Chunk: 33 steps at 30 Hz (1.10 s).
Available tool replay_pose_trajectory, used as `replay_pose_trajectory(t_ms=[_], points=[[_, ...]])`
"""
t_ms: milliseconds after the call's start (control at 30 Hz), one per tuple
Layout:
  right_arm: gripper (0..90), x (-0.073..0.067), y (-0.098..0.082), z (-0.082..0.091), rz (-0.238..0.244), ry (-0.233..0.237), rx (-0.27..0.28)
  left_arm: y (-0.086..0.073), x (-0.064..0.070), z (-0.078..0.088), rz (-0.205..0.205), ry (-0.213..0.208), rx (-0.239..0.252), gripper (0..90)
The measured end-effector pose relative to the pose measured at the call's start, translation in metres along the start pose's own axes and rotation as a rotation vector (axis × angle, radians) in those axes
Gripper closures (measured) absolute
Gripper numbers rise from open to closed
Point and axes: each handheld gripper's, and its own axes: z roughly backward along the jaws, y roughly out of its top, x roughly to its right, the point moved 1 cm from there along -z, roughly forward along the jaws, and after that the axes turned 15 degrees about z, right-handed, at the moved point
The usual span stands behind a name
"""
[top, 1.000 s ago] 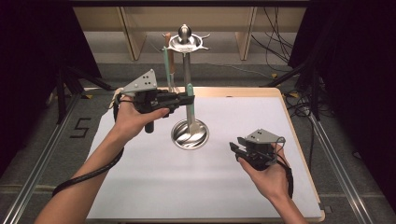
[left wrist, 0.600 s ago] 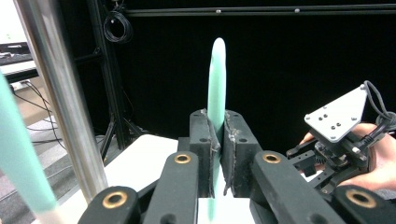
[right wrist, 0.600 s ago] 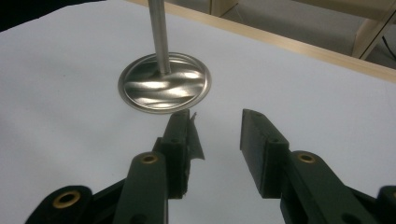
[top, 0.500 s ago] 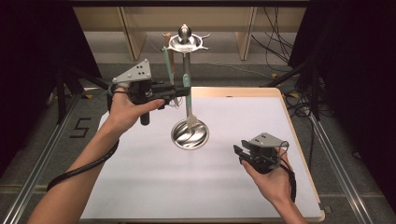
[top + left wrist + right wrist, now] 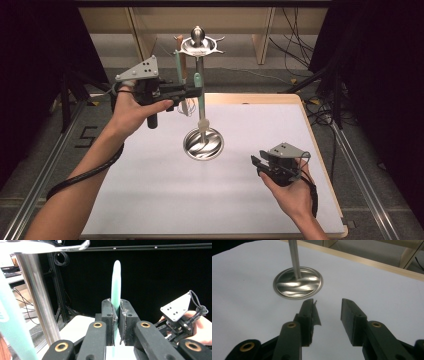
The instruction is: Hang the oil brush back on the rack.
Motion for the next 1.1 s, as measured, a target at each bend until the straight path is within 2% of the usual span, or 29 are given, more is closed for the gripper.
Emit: replay_pose_trajectory(t_ms=[33,267,300,433,667,733,767,867,967,1100], points=[[63.5,0.003,-0.001,-0.001,0.038,-0.014,0.010,0.001,0.000,0.000,0.002,0.001,-0.002,83.0],[63.5,0.003,-0.001,-0.001,0.039,-0.012,0.010,0.004,-0.002,0.000,0.001,0.000,-0.007,83.0],[63.5,0.001,-0.001,-0.001,0.011,-0.004,0.002,0.005,-0.002,0.000,0.000,-0.001,-0.007,83.0],[63.5,0.003,-0.001,-0.001,0.030,-0.005,0.006,0.008,-0.001,-0.001,-0.001,-0.004,-0.010,83.0],[63.5,0.002,0.000,-0.001,0.022,-0.004,0.008,0.013,-0.002,-0.002,0.002,-0.007,-0.009,83.0],[63.5,0.004,0.000,-0.001,0.039,-0.010,0.010,0.014,-0.003,-0.002,-0.001,-0.009,-0.014,83.0],[63.5,0.002,0.000,0.000,0.014,-0.004,0.001,0.014,-0.003,-0.002,0.001,-0.006,-0.013,83.0],[63.5,0.002,-0.001,-0.001,0.014,-0.004,0.003,0.016,-0.004,-0.002,0.003,-0.010,-0.012,83.0],[63.5,0.004,0.000,-0.001,0.052,-0.015,0.016,0.017,-0.004,-0.003,0.003,-0.012,-0.016,83.0],[63.5,0.003,0.000,-0.002,0.043,-0.012,0.015,0.019,-0.004,-0.004,0.001,-0.019,-0.021,83.0]])
